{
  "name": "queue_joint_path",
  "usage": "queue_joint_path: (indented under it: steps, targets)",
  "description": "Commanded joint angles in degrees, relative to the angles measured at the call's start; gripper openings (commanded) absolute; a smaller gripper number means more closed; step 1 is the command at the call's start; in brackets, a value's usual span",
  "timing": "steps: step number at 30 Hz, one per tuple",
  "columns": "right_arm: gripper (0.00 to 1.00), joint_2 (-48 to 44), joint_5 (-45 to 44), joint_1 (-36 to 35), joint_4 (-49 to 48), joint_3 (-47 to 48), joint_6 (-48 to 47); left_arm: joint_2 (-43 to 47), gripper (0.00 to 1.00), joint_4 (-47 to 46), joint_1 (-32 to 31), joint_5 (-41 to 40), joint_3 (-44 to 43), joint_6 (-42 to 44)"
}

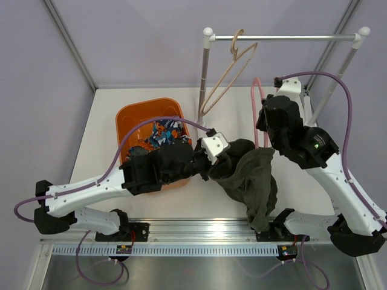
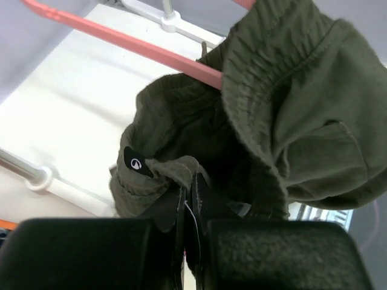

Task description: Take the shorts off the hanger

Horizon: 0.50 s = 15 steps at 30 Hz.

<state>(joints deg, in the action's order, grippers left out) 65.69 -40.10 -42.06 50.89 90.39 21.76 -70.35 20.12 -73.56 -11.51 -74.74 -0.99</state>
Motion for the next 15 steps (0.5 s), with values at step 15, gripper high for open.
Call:
queue_joint_path:
  steps: [15]
  targets:
    - [0.00,3.7,3.1,14.6,-0.5,11.3,-0.3,-0.4,0.00,5.8,5.8,-7.7,-25.3,14.4]
